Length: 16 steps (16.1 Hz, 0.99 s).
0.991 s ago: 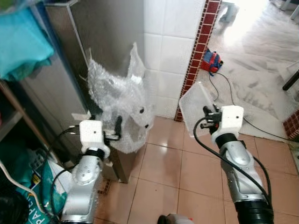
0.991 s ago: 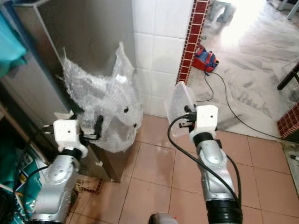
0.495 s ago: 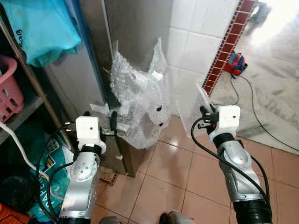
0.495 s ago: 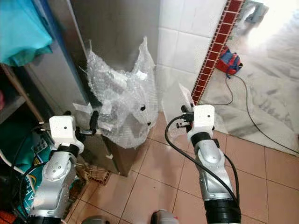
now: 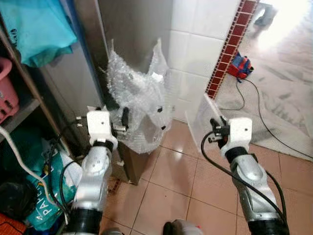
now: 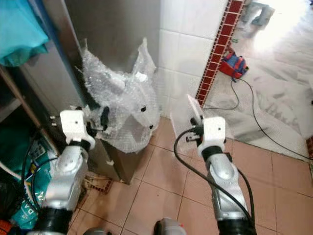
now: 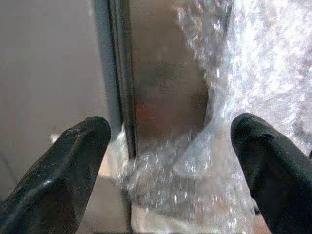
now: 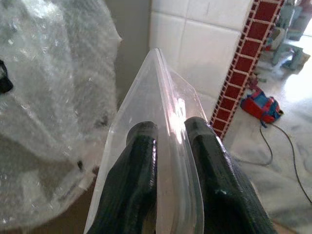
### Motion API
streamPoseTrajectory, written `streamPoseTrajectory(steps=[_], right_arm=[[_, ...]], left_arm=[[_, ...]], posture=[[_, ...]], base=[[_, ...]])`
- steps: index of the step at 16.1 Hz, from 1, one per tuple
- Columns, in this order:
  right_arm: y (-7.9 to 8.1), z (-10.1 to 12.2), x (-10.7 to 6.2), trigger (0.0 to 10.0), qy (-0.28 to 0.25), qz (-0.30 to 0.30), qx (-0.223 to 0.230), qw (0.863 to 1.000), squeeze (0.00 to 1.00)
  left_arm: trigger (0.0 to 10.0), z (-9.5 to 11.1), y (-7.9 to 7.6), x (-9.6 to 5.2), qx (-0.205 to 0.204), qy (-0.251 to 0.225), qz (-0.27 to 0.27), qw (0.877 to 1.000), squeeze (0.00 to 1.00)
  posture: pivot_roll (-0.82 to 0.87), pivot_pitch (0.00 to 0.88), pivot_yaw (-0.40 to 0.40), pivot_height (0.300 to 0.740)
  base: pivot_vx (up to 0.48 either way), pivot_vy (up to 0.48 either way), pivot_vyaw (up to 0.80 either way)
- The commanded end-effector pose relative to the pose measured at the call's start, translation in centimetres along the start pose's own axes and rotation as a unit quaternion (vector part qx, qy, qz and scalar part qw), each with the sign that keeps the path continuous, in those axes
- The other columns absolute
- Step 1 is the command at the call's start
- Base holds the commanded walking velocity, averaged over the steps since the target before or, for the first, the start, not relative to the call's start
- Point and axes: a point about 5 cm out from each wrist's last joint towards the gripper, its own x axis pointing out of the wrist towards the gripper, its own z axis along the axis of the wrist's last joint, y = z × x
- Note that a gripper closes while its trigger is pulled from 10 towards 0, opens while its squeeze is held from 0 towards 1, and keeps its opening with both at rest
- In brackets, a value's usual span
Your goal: Restocking fridge
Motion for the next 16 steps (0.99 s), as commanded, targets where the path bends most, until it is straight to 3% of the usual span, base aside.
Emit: streamPoseTrajectory(steps=[1, 9, 11, 14, 16], right_arm=[[0.0, 0.6, -0.4, 10.0, -0.009, 0.007, -0.007, 1.000, 0.00], [0.0, 0.7, -0.3, 10.0, -0.006, 0.004, -0.003, 1.000, 0.00], [0.3, 0.8, -0.1, 10.0, -0.007, 0.008, -0.001, 1.000, 0.00], [0.1, 0.7, -0.2, 10.0, -0.006, 0.005, 0.000, 1.000, 0.00], [0.0, 0.3, -0.6, 10.0, -0.001, 0.002, -0.002, 1.000, 0.00]], left_arm=[[10.0, 0.0, -0.2, 0.8, 0.002, -0.001, -0.001, 1.000, 0.00], [10.0, 0.3, -2.0, 3.3, -0.018, -0.002, -0.025, 1.000, 0.00], [10.0, 0.5, -2.8, 4.1, -0.041, 0.004, -0.035, 0.999, 0.00], [10.0, -0.1, -4.6, 4.0, -0.075, 0.026, -0.096, 0.992, 0.00], [10.0, -0.3, -6.5, 3.4, -0.095, 0.036, -0.176, 0.979, 0.00]], posture=[[-0.04, 0.054, -0.025, 0.740], [-0.03, 0.059, -0.023, 0.740], [-0.02, 0.056, -0.022, 0.740], [-0.03, 0.051, -0.014, 0.740], [-0.03, 0.048, -0.011, 0.740]], base=[[0.000, 0.000, 0.00], [0.000, 0.000, 0.00], [0.000, 0.000, 0.00], [0.000, 0.000, 0.00], [0.000, 0.000, 0.00]])
